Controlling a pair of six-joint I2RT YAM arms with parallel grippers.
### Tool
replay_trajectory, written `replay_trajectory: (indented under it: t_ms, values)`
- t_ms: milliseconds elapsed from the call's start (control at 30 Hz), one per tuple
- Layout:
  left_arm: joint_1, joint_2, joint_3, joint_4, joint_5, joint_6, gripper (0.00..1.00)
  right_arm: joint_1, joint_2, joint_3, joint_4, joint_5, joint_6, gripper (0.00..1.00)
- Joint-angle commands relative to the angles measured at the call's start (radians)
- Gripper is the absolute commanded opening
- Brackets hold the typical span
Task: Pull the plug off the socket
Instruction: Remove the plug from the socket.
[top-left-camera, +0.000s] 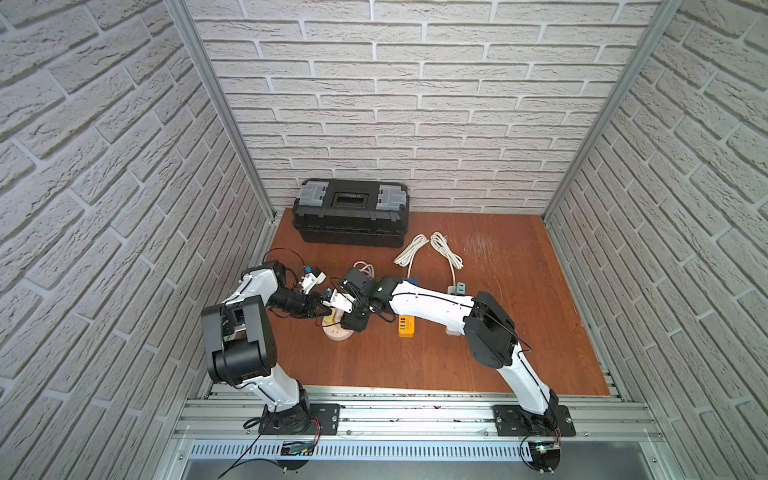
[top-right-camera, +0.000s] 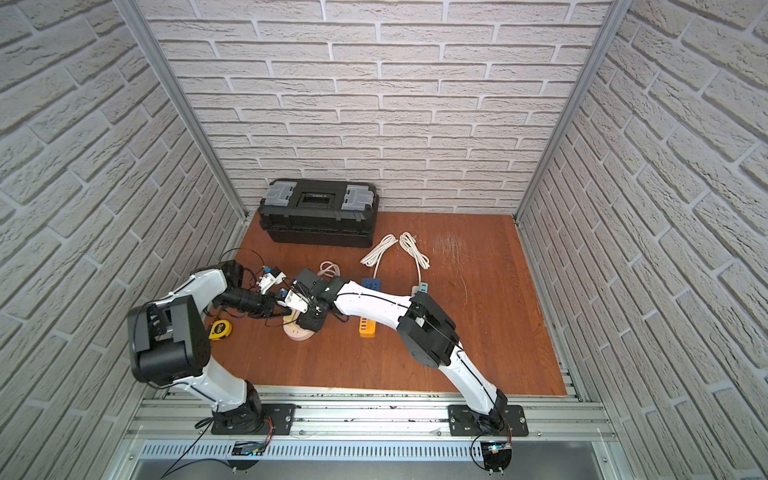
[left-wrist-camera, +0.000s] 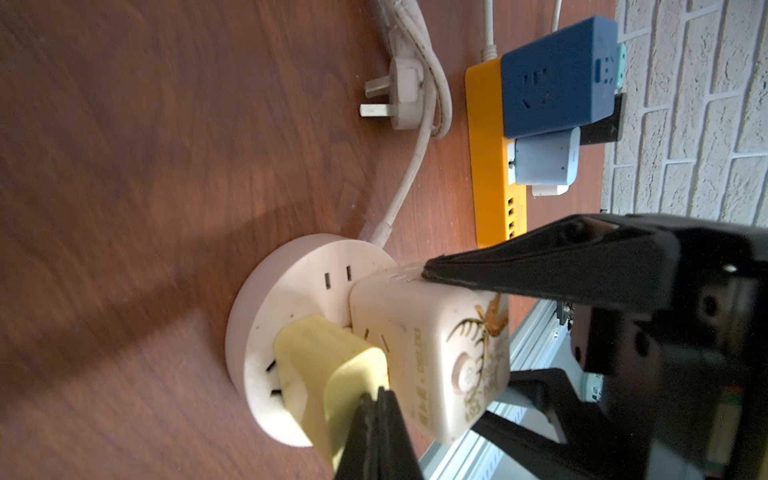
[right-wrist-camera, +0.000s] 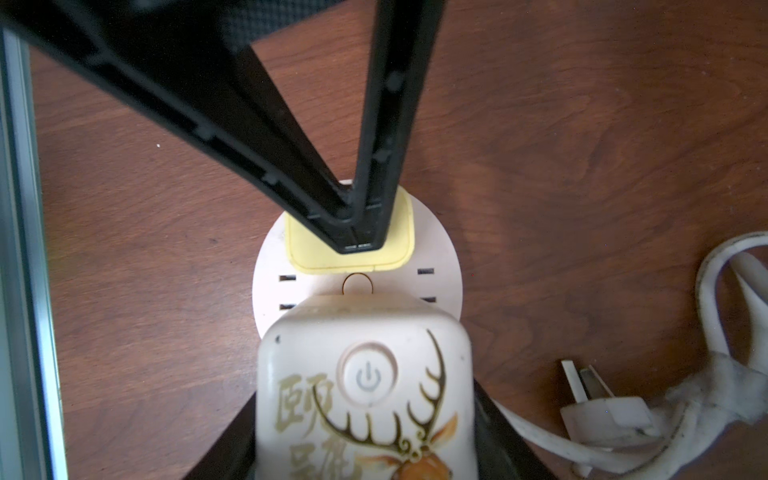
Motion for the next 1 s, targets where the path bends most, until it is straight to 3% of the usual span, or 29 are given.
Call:
replay_trajectory:
  t_ms: [0, 167, 333, 700, 967]
  values:
    - [-0.007, 0.083, -0.069, 0.075, -0.292, 0.01, 0.0, 0.02, -0.08, 0.066, 0.196, -0.025, -0.037, 0.03]
    - [-0.008, 0.088, -0.069, 0.076, -0.298, 0.007, 0.0, 0.05, -0.106, -0.004, 0.28, 0.056, -0.124, 0.03]
    - [-0.008, 0.096, -0.067, 0.08, -0.307, 0.001, 0.0, 0.05, -0.119, -0.02, 0.331, 0.062, -0.106, 0.03]
    - [-0.01, 0.101, -0.065, 0.081, -0.311, -0.002, 0.0, -0.004, -0.101, 0.073, 0.267, -0.066, 0.033, 0.03]
    - [-0.012, 0.103, -0.065, 0.082, -0.314, -0.004, 0.0, 0.004, -0.075, 0.123, 0.194, -0.053, -0.017, 0.03]
